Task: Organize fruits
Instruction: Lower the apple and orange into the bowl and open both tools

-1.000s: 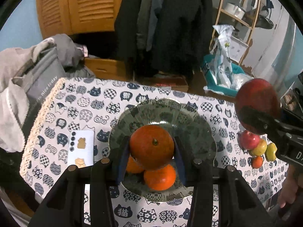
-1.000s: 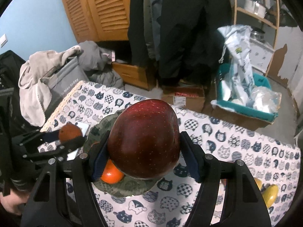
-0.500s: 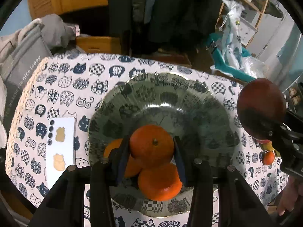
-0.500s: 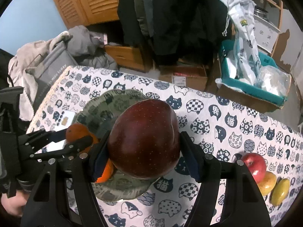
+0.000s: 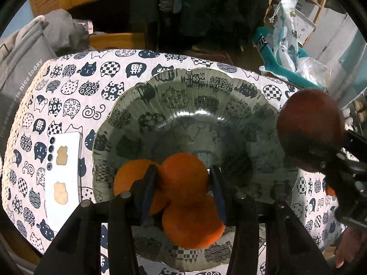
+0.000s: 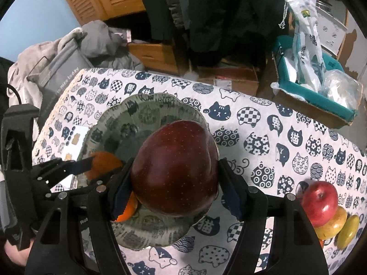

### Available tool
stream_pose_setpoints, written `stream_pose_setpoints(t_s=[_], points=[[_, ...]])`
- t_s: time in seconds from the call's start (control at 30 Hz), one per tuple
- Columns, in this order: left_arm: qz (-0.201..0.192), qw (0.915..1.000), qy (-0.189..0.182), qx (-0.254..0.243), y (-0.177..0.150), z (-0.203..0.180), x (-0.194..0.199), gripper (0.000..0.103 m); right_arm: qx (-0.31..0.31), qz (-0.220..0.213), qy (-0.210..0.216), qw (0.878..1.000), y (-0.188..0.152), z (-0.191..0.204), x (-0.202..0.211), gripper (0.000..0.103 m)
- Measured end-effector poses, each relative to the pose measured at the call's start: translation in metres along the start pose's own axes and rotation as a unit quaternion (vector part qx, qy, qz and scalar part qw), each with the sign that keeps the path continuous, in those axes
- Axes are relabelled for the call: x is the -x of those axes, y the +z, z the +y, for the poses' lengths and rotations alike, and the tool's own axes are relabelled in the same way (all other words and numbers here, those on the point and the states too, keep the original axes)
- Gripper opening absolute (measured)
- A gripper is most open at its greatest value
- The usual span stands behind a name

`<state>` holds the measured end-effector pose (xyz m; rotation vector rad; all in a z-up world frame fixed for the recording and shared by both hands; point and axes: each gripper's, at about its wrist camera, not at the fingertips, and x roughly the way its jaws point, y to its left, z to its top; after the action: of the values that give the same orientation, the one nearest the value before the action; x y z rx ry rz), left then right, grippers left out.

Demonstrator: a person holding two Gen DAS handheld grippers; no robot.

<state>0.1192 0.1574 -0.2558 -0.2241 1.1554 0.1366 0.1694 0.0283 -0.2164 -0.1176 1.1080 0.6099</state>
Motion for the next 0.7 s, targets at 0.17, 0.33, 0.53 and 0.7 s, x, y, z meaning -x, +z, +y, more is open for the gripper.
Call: stream_pose_setpoints(t_s=[0.17,0.33,0.53,0.7], points=[[-0.01,0.9999,0.003,0.004,0.001,0.003,0.008,0.064,-0.008,0.004,0.007,1.0,0.001,-0.001,-0.004,0.07],[-0.01,0.9998,0.008,0.014,-0.003,0.011,0.018,0.064,-0.011,0.012,0.013,1.0,0.001,0.0,-0.009,0.07],[-0.012,0.999,0.024,0.035,-0.009,0.03,0.031,0.066,0.003,0.032,0.012,0.999,-0.004,0.013,-0.024,0.07],[-0.009,0.9982,0.028,0.052,-0.015,0.045,0.035,0.066,0.023,0.054,0.005,0.998,-0.011,0.027,-0.039,0.07]])
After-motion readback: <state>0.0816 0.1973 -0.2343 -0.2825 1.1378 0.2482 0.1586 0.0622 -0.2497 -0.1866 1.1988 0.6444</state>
